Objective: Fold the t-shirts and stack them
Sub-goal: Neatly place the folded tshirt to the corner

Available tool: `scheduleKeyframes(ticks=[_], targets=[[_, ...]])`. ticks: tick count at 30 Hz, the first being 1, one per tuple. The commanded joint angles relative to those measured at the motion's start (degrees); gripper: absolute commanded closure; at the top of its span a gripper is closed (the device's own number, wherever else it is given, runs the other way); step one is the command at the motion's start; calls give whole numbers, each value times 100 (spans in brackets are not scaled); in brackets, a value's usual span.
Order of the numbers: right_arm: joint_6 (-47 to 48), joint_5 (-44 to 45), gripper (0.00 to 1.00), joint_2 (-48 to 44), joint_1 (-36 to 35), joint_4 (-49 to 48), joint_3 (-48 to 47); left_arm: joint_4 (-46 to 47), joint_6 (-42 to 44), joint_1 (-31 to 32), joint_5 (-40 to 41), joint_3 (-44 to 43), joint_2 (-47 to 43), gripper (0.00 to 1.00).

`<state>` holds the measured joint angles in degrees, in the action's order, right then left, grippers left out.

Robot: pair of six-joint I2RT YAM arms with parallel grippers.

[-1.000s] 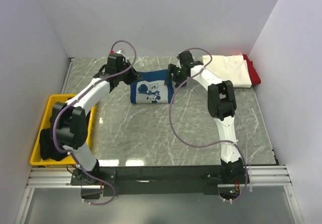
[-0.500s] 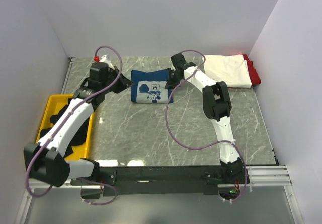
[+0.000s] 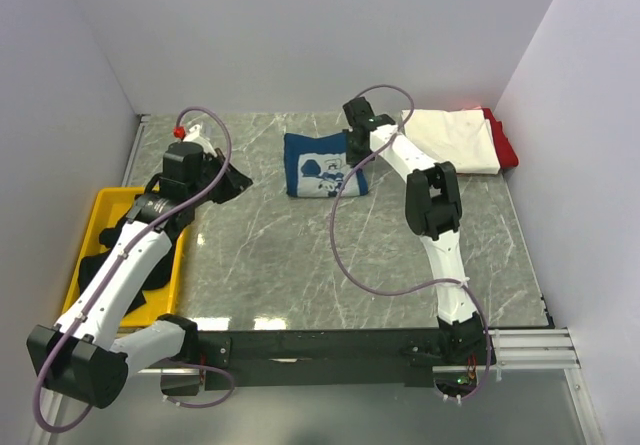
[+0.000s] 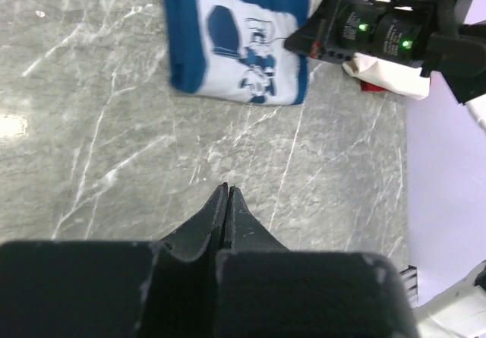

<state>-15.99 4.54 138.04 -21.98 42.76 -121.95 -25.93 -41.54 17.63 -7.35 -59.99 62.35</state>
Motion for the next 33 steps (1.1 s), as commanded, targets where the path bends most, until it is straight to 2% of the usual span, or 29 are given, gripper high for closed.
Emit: scheduleKeyframes(ticks=[1,3,8,15,33], targets=[[903,556,100,-434,194,49,-154,-113,312,21,155,75,-196,100],[1341,1074,100,-462,211,83,-250,-166,374,21,199,136,-249,100],[1976,1725,100,-470,491,434,-672,-342,594,21,444,285,-390,100],[2757,1805,100,-1147,870,39,-285,-351,735,21,595,576,-592,99],[3356,2103,100,-1517,1248,-207,-1146,-140,946,13,604,910,-451,99]])
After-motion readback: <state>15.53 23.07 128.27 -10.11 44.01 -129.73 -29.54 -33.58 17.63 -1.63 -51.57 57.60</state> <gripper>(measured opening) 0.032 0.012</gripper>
